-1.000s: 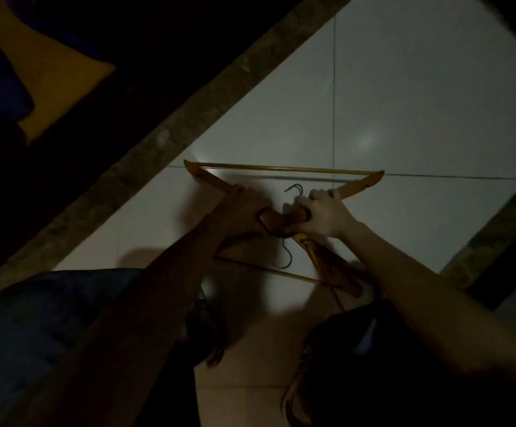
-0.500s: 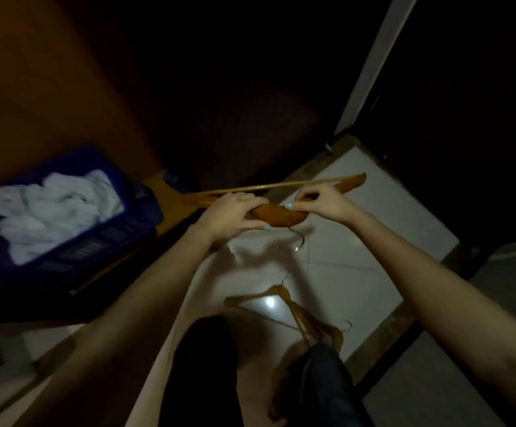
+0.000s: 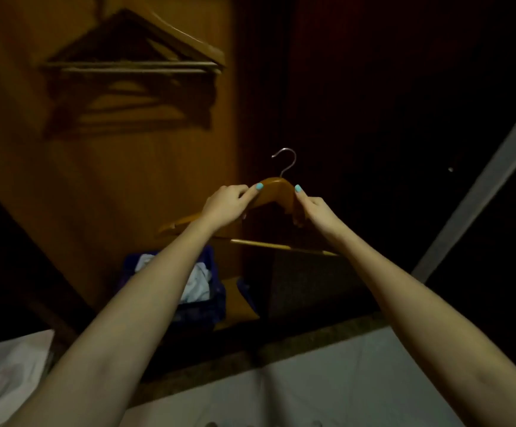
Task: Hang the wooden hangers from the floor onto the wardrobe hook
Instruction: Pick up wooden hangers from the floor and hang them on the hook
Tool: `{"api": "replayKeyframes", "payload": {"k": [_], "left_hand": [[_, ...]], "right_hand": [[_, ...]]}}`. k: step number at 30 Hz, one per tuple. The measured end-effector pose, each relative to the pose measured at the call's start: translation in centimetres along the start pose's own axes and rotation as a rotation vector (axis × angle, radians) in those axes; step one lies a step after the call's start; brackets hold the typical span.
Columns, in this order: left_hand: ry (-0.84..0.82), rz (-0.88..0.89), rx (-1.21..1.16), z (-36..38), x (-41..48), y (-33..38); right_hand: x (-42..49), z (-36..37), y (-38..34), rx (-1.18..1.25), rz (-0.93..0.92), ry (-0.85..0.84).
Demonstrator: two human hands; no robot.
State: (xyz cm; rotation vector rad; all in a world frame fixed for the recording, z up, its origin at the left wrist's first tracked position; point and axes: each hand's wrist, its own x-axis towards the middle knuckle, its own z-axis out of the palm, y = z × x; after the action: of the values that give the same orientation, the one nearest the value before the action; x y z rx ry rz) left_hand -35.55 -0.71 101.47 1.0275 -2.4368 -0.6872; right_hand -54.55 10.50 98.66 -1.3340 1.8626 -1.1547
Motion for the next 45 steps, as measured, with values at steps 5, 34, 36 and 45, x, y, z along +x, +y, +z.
{"api": "replayKeyframes", "payload": {"k": [5, 34, 36, 45], "left_hand": [[0.122, -0.071, -0.067, -7.5, 3.1, -6.7], [0.740, 0.124, 0.618, -38.4, 20.2, -14.5], [0.769, 0.092, 0.609, -38.6, 20.9, -14.8], [0.851, 0.023, 0.597, -37.2, 21.3, -16.6]], "right_hand": [[7.3, 6.1, -6.2, -0.050, -0.124, -0.040], [34.5, 11.9, -34.4, -0.535, -0.684, 0.594], [35.5, 12.4, -34.6, -0.576, -0.685, 0.610], [38.2, 12.8, -34.7, -0.589, -0.735, 0.552]]}}
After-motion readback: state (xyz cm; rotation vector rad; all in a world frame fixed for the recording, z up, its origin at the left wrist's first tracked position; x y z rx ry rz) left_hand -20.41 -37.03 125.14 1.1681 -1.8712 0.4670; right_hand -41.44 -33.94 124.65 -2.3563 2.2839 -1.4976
